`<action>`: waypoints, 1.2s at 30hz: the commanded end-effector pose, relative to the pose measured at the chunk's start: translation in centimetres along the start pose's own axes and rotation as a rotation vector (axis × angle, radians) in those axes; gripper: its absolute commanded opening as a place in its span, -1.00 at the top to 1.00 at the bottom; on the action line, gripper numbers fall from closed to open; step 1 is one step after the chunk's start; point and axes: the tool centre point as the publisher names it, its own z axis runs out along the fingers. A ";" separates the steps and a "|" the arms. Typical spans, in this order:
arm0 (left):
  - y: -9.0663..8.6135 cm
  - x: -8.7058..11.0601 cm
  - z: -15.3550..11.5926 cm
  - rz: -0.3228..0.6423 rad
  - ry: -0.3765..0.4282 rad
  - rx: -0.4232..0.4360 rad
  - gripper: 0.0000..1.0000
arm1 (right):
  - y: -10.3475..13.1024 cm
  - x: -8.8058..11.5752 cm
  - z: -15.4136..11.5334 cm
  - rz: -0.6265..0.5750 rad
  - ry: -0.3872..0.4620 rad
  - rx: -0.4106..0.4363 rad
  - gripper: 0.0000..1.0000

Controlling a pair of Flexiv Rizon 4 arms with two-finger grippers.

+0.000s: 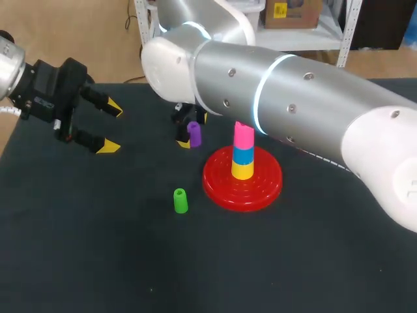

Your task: Pick up and stack the cylinders on the red base in this order: pink,purple,orange,green

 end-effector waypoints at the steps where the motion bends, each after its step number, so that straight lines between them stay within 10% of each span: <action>1: 0.0 0.1 0.0 0.002 -0.004 -0.002 -1.00 | -0.4 -0.1 0.1 0.003 0.005 -0.015 -1.00; 10: 0.0 0.1 0.0 0.002 -0.004 -0.002 -1.00 | -0.4 -0.3 0.2 0.011 0.007 -0.015 -0.97; 11: 0.0 0.1 0.0 0.002 -0.004 -0.002 -1.00 | -0.4 -0.3 0.2 0.010 0.006 -0.014 -0.80; 12: 0.0 0.1 0.0 0.002 -0.004 -0.002 -1.00 | -0.4 -0.3 0.2 0.009 0.007 -0.012 0.01; 13: 0.0 0.1 0.0 0.002 -0.004 -0.002 -1.00 | -0.4 -0.3 0.3 0.009 0.007 -0.009 0.13; 36: 0.0 0.1 0.0 0.002 -0.004 -0.002 -1.00 | -0.3 -0.5 0.5 0.012 0.018 -0.007 1.00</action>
